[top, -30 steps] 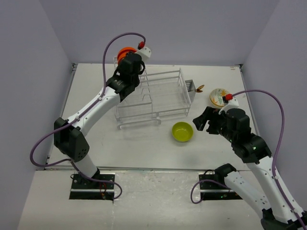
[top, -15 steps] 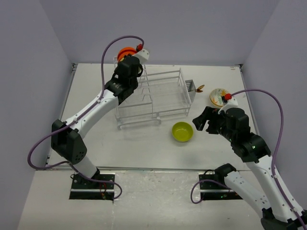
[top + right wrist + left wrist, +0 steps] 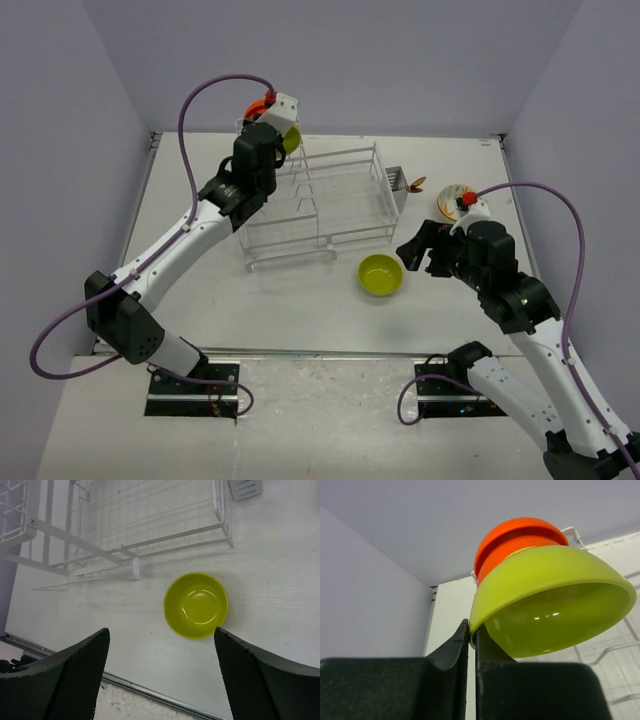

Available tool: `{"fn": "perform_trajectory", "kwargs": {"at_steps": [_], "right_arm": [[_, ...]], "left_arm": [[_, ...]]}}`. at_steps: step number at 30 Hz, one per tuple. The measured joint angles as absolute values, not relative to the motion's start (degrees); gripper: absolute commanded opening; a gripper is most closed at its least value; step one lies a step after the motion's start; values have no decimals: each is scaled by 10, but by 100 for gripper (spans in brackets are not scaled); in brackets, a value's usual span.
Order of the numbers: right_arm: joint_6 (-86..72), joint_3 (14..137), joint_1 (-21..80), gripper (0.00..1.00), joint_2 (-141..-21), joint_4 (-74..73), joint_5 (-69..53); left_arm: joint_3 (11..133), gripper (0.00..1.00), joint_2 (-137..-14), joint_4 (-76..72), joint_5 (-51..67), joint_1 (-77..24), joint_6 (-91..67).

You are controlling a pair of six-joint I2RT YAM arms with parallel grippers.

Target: Unload the bowls from the dish rack

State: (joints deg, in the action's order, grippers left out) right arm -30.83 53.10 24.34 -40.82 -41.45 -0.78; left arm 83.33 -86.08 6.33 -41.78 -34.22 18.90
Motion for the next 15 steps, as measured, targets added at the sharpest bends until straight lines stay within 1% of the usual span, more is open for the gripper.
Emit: {"fn": "perform_trajectory", "kwargs": {"at_steps": [5, 8, 11, 15], "right_arm": [[-309, 531, 243, 86, -409, -369, -50], [-311, 541, 248, 86, -424, -332, -74], [-307, 605, 289, 86, -482, -328, -57], [-289, 708, 350, 86, -581, -316, -15]], "left_arm": [[842, 0, -860, 132, -370, -347, 103], [880, 0, -860, 185, -332, -350, 26], [929, 0, -859, 242, -279, -358, -45], [952, 0, -850, 271, -212, -378, -118]]}}
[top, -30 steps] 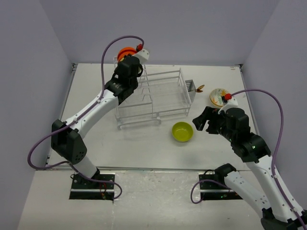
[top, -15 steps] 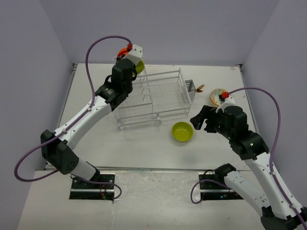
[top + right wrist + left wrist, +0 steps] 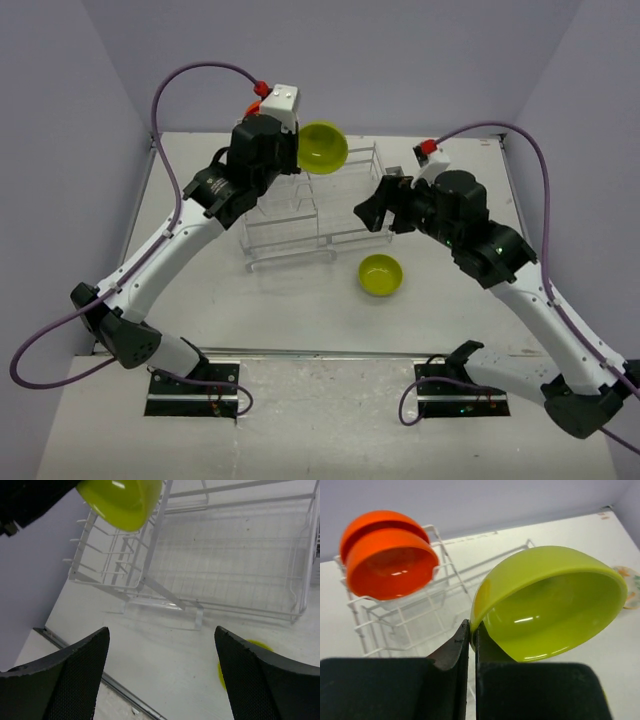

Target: Unload the bowls from the dish rack

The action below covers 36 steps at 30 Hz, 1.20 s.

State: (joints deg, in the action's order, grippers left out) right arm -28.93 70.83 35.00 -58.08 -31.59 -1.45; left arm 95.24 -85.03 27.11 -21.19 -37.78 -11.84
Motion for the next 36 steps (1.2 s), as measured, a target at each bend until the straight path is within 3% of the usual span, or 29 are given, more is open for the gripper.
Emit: {"fn": "perform_trajectory", "kwargs": {"at_steps": [4, 7, 10, 11, 13, 14, 18, 19, 20, 21, 27, 31, 36], "right_arm": [[-265, 766, 367, 82, -642, -318, 39], [-243, 799, 369, 73, -673, -321, 86], [-223, 822, 370, 57, -693, -325, 131], [-219, 826, 371, 39, -698, -325, 145], [-210, 828, 373, 18, -708, -326, 166], [-205, 828, 376, 2, -713, -327, 174], [-206, 821, 376, 0, -734, -332, 216], [-206, 819, 377, 0, -734, -332, 223], [-206, 815, 379, 0, -734, -332, 230], [-207, 810, 378, 0, -733, -332, 230], [-221, 725, 310, 0, -702, -361, 174], [-228, 615, 247, 0, -661, -402, 108], [-229, 547, 243, 0, -649, -434, 31]], "left_arm": [[953, 0, -847, 293, -170, -408, -163], [953, 0, -847, 309, -151, -438, -183], [953, 0, -848, 315, -132, -460, -197], [953, 0, -848, 316, -127, -463, -201], [952, 0, -848, 314, -119, -467, -210], [952, 0, -849, 314, -118, -468, -212], [950, 0, -853, 313, -117, -476, -224], [950, 13, -856, 316, -116, -475, -227], [950, 49, -859, 317, -117, -474, -227], [950, 99, -860, 321, -117, -474, -223], [967, 100, -840, 357, -182, -473, -196], [966, 100, -760, 373, -276, -473, -161], [962, 100, -656, 361, -395, -462, -119]]}}
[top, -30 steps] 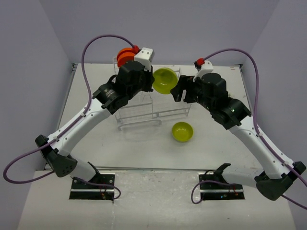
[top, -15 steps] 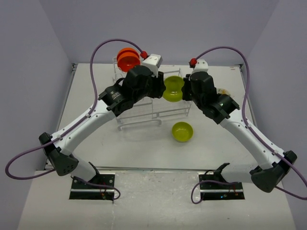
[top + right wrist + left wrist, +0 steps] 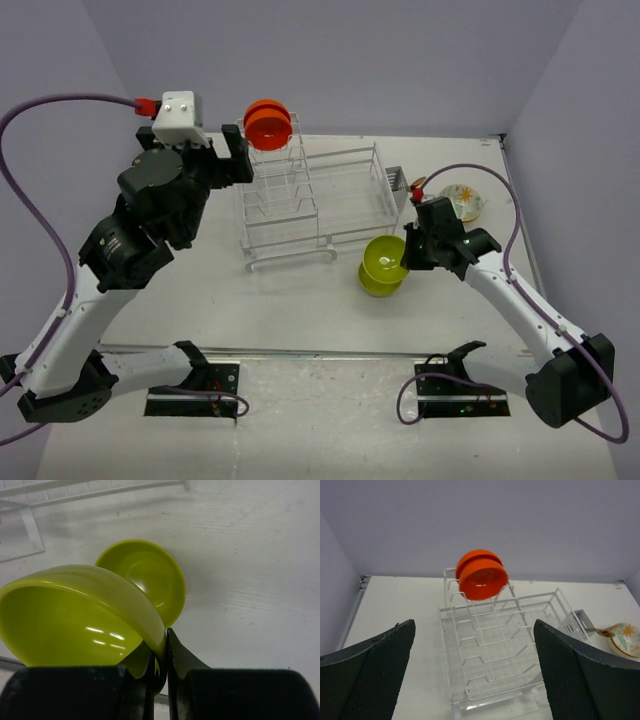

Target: Unload the bowls from the dish rack

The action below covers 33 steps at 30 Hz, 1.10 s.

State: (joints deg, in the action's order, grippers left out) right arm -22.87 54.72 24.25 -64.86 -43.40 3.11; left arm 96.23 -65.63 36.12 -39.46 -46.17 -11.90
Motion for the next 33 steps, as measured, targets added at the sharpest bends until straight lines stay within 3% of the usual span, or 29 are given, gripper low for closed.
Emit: {"fn": "perform_trajectory", "kwargs": {"at_steps": [9, 17, 20, 22, 24, 27, 30, 32, 33], "right_arm": [[-231, 545, 243, 0, -736, -434, -10], [-231, 569, 243, 7, -808, -432, -10], [-231, 569, 241, 4, -830, -429, -11], [-232, 569, 240, 14, -840, -425, -13], [-237, 568, 240, 41, -840, -423, -14], [-244, 568, 239, 60, -827, -423, -15], [-252, 568, 239, 88, -794, -426, -15], [-255, 569, 239, 99, -754, -434, -12], [-256, 571, 239, 99, -732, -441, -9]], "left_arm": [[919, 100, -665, 372, -408, -416, -105], [905, 100, -676, 405, -362, -370, -83], [893, 100, -667, 405, -350, -357, -76], [883, 100, -661, 406, -343, -354, -71], [874, 100, -656, 406, -337, -353, -64], [870, 100, -654, 407, -334, -351, -59], [870, 100, -654, 406, -334, -349, -48], [870, 100, -655, 403, -333, -349, -38], [870, 100, -655, 401, -334, -349, -31]]}}
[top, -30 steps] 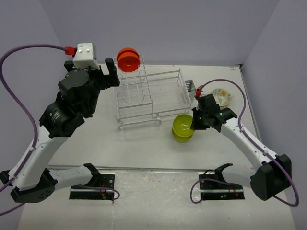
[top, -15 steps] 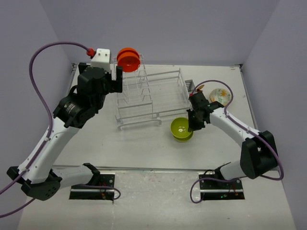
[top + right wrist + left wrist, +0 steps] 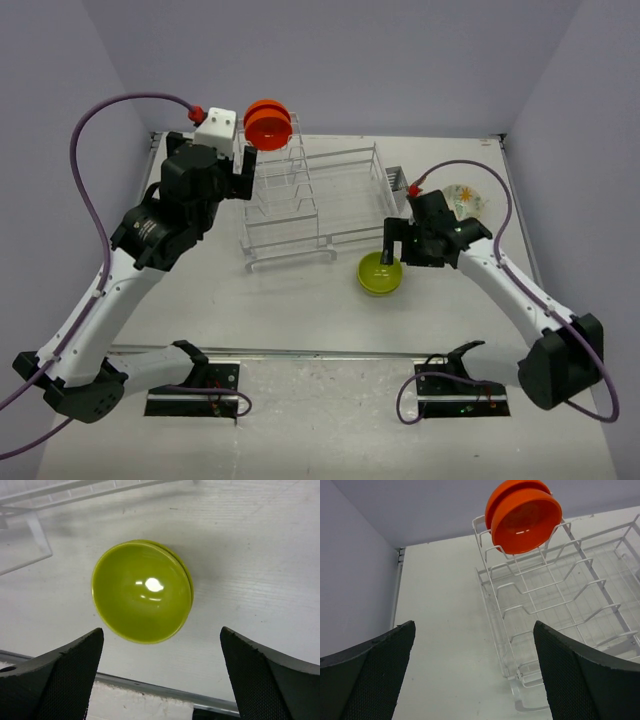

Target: Unload the bowls from the dish rack

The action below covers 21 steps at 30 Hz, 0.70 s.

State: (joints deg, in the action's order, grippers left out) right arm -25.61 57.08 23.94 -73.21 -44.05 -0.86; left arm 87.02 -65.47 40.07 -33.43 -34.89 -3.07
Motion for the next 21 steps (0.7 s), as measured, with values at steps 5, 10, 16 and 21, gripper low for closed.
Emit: {"fn": "perform_trajectory", "kwargs": {"at_steps": [5, 10, 16, 21], "right_arm": [[-259, 611, 239, 99, -610, -474, 23], [-260, 618, 239, 99, -494, -465, 14], [-262, 615, 239, 99, -417, -449, -17], [-262, 602, 239, 99, -415, -444, -36]], "left_arm": [[870, 100, -676, 344, -354, -349, 44], [924, 100, -793, 262, -395, -349, 143], [947, 95, -921, 211, -397, -349, 238], [955, 89, -957, 164, -398, -347, 291]]}}
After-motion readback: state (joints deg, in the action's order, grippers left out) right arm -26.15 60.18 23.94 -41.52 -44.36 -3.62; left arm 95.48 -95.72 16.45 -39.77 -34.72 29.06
